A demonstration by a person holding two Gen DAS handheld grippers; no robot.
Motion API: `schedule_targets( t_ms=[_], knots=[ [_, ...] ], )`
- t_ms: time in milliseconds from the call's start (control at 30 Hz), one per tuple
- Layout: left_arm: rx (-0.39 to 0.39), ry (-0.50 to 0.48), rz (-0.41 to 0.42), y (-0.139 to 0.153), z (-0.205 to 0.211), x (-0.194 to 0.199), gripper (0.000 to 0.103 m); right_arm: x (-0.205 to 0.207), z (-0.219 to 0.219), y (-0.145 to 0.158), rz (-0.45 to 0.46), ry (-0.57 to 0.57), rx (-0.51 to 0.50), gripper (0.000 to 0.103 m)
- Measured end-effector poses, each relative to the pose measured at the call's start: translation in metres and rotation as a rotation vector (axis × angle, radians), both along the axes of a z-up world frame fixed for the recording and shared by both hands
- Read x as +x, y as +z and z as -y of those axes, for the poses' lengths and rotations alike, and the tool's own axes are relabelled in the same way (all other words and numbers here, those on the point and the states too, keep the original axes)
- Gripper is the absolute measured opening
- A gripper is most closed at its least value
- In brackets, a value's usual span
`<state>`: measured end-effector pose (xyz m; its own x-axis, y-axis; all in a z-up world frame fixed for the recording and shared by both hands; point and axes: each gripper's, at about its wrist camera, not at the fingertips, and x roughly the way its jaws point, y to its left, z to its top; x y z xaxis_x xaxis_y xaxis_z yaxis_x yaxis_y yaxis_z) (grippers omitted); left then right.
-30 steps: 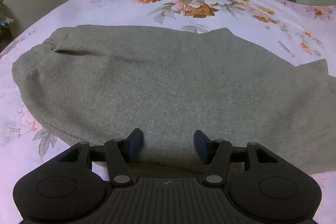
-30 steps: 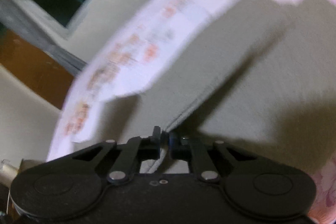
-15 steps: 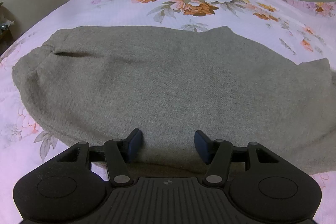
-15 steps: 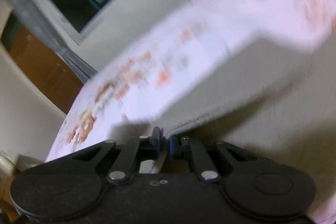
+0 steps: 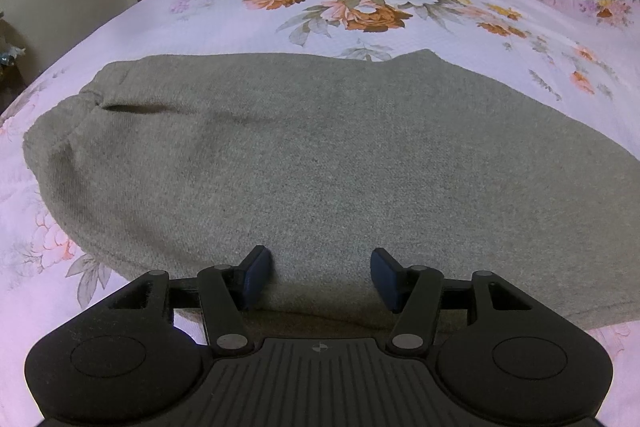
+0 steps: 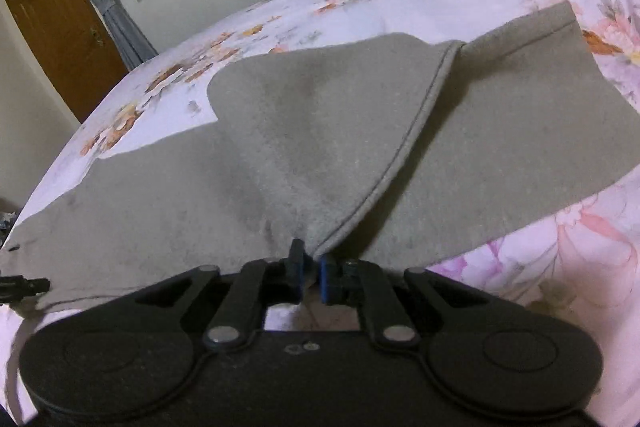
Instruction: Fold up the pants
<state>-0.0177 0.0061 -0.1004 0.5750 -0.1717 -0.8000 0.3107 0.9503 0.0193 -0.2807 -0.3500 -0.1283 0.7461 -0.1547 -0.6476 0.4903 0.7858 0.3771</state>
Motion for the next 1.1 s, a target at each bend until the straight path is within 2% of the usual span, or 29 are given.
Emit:
schedule_targets(
  t_ms=[33,233,367,467,500,533,667,867,900,933,1000,1100],
  knots=[
    [0.002,0.001,0.002,0.0,0.0,0.0,0.057,-0.007,0.002,0.004,0.021,0.005,0.019,0.025],
    [0.008,0.007,0.01,-0.001,0.002,-0.001,0.058,-0.043,0.029,0.013,0.124,-0.086,0.111,0.044],
    [0.011,0.006,0.008,-0.001,0.002,-0.001,0.059,-0.046,0.065,0.01,0.152,-0.177,0.181,0.042],
    [0.015,0.006,0.008,0.0,0.002,-0.001,0.059,-0.037,0.084,0.007,0.2,-0.167,0.254,0.033],
    [0.017,0.006,0.008,0.0,0.002,0.0,0.059,-0.031,0.087,0.01,0.216,-0.146,0.264,0.026],
    [0.02,0.006,0.008,0.0,0.002,0.0,0.059,-0.025,0.088,0.014,0.226,-0.119,0.258,0.02],
    [0.029,0.008,0.006,0.0,0.005,0.0,0.06,0.004,0.094,0.031,0.239,-0.064,0.181,0.017],
    [0.041,0.004,0.0,0.0,0.006,0.003,0.061,0.037,0.127,0.033,0.213,-0.134,0.165,0.021],
    [0.043,0.005,-0.002,0.0,0.007,0.003,0.061,0.041,0.131,0.031,0.191,-0.141,0.163,0.02],
    [0.046,0.006,-0.003,0.001,0.007,0.003,0.062,0.043,0.133,0.032,0.17,-0.151,0.15,0.013],
    [0.049,0.007,-0.003,0.001,0.007,0.004,0.062,0.036,0.128,0.046,0.192,-0.162,0.051,0.009],
    [0.052,0.001,0.005,0.0,0.007,0.003,0.063,0.007,0.103,0.081,0.262,-0.139,-0.159,0.008]
  ],
)
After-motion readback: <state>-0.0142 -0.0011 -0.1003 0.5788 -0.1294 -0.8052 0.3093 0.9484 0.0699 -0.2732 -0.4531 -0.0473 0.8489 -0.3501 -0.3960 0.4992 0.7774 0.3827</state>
